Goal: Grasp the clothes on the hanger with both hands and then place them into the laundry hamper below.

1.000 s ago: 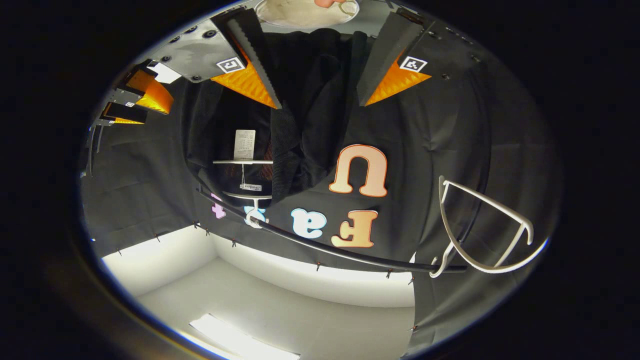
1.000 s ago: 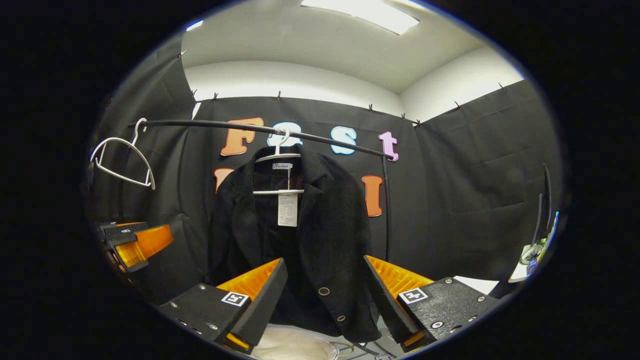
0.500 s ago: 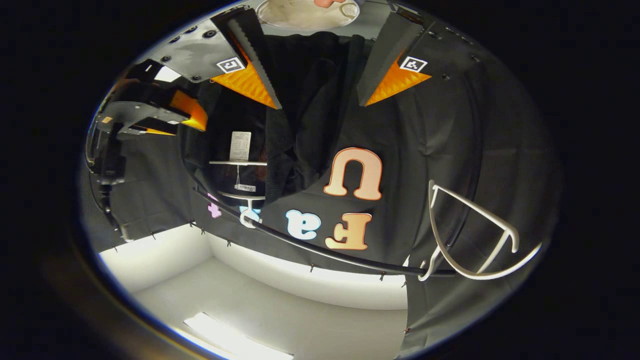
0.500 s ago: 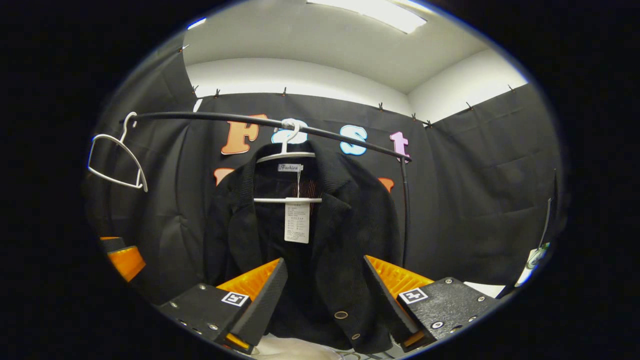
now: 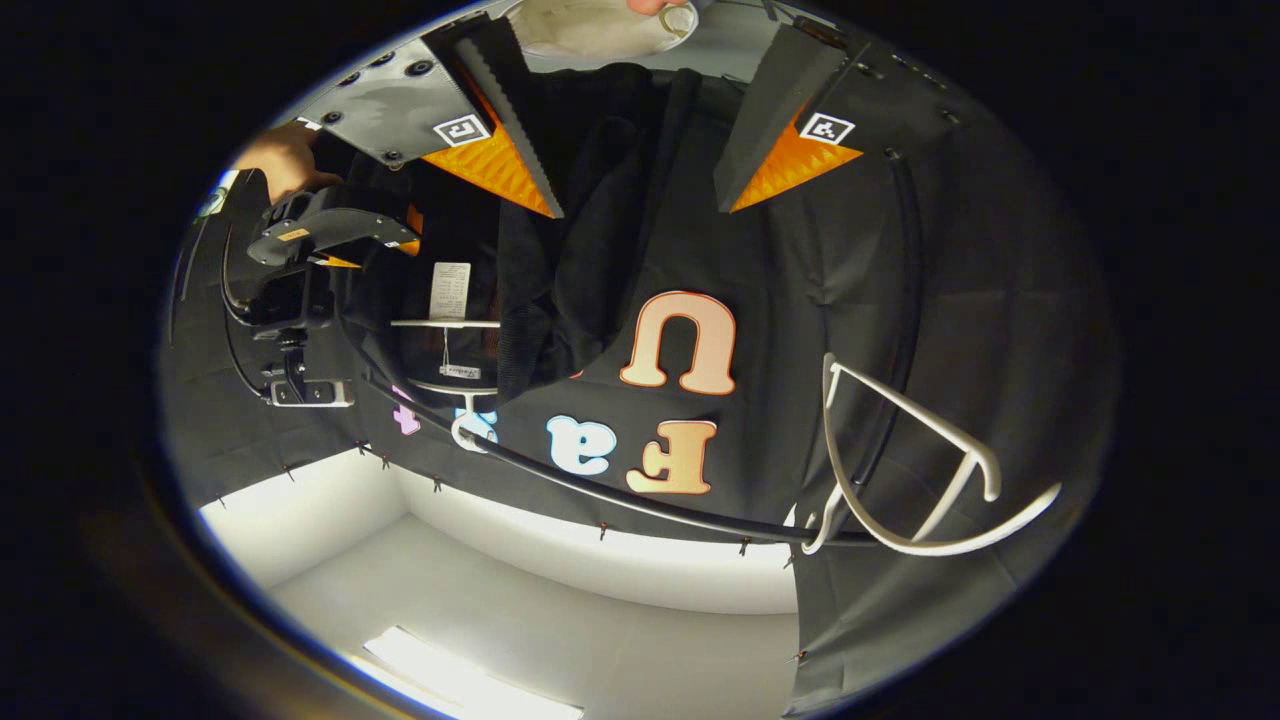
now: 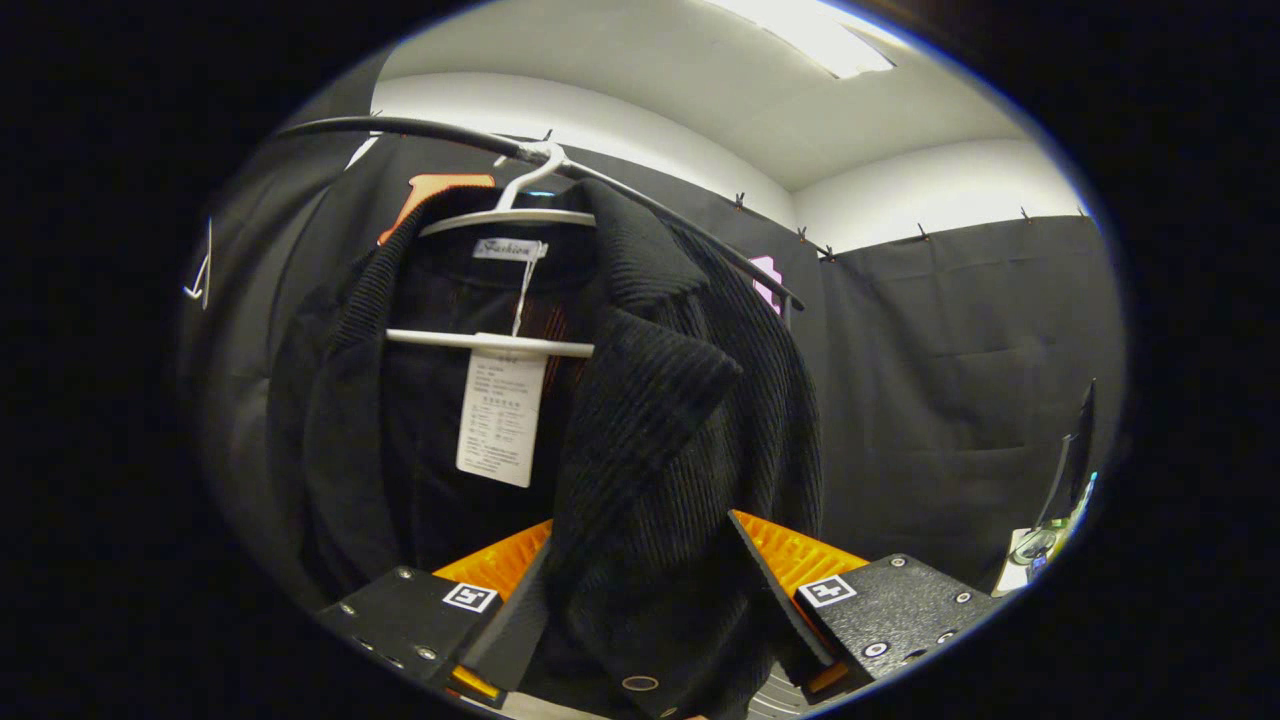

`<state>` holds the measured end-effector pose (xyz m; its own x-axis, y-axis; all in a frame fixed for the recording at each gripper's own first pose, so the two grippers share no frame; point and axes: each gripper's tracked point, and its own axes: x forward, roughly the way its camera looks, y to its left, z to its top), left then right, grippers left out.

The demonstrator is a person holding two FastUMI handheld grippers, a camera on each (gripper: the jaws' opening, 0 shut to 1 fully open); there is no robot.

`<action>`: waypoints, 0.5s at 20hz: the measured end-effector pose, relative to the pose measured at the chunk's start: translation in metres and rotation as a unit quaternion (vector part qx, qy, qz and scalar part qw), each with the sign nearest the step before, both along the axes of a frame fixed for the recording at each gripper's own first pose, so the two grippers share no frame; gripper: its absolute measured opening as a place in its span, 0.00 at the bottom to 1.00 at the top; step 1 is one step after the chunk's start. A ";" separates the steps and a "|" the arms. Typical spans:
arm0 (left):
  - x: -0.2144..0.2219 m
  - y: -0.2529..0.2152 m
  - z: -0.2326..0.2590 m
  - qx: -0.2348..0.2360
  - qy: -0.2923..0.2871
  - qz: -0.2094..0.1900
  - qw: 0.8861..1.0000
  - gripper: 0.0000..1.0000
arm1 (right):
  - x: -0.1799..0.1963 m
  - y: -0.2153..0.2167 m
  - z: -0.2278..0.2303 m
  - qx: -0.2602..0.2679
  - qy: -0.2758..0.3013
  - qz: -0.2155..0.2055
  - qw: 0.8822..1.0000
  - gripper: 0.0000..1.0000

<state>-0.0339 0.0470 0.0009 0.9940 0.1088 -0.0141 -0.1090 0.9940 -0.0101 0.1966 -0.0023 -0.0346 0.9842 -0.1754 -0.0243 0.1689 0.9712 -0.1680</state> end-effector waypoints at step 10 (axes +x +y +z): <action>0.024 -0.012 -0.010 -0.006 0.008 -0.027 1.000 0.96 | -0.007 -0.032 0.005 -0.013 -0.006 0.012 1.000 0.39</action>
